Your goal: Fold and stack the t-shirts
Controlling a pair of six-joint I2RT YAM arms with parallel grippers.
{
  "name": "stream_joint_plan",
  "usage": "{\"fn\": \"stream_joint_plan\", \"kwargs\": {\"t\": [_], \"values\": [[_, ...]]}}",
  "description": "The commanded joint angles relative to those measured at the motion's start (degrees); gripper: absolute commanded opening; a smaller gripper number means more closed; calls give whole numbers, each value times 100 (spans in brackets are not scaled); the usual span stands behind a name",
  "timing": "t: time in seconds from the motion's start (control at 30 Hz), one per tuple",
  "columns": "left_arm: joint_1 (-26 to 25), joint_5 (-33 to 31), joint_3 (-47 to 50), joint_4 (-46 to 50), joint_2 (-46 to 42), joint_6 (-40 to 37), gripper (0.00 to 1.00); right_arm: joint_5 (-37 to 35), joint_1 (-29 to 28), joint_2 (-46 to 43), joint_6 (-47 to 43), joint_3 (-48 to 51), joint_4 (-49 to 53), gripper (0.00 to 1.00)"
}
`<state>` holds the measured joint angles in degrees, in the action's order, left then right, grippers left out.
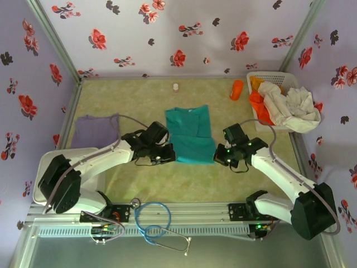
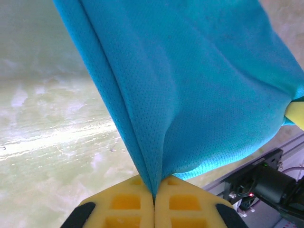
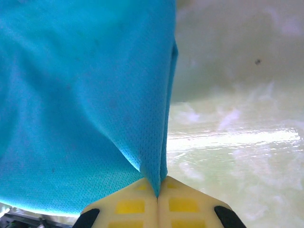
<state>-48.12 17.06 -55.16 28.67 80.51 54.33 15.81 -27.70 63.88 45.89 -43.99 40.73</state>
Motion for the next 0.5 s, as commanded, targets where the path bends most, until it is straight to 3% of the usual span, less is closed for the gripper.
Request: {"fn": "stream_joint_plan", "kwargs": {"t": [0.0,0.47], "values": [[29,-315,-556,916,-158,71,0,-288,-25,43,25,-583,518,0],[382,-489,-875,1369,-622,284,0,-322,-7,925,-227,-1994,771,0]]}}
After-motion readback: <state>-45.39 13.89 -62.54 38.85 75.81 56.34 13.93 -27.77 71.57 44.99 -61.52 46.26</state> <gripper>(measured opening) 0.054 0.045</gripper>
